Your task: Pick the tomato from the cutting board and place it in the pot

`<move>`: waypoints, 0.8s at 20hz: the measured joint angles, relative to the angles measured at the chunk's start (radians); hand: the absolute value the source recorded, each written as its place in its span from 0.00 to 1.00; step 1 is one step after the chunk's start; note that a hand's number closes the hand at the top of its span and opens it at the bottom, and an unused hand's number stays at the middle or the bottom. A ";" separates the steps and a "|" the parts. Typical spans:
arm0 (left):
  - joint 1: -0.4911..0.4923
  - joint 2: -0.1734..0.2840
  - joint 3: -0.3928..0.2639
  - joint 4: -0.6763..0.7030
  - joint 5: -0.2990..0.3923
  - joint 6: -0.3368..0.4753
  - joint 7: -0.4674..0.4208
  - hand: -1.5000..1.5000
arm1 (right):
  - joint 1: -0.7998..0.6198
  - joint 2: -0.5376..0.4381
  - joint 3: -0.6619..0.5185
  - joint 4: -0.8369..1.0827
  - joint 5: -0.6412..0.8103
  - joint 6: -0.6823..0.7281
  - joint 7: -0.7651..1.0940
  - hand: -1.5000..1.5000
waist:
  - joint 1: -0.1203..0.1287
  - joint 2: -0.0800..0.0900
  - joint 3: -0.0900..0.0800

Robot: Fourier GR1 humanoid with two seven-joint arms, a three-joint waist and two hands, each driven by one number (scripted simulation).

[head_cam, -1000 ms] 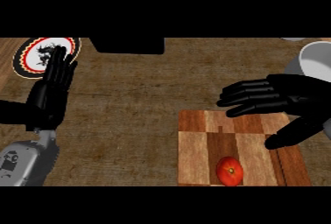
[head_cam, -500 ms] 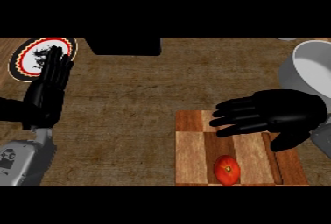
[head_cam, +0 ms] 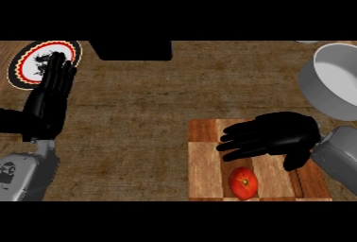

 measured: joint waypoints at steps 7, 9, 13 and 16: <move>-0.013 -0.011 0.013 -0.003 -0.011 -0.004 0.027 0.50 | 0.055 0.023 0.015 0.008 0.034 -0.051 -0.049 0.00 | -0.006 -0.001 0.000; -0.001 -0.016 0.020 -0.005 -0.017 -0.011 0.019 0.50 | 0.075 0.020 0.004 -0.019 0.047 -0.056 -0.048 0.00 | -0.008 -0.002 0.000; 0.011 -0.029 0.026 -0.026 -0.035 -0.012 0.027 0.50 | 0.102 0.048 -0.015 -0.020 0.108 -0.062 -0.031 0.00 | -0.008 -0.003 0.000; 0.010 -0.039 0.029 -0.033 -0.049 -0.015 0.039 0.50 | 0.115 0.086 -0.030 -0.008 0.157 -0.061 -0.019 0.00 | -0.008 -0.003 0.000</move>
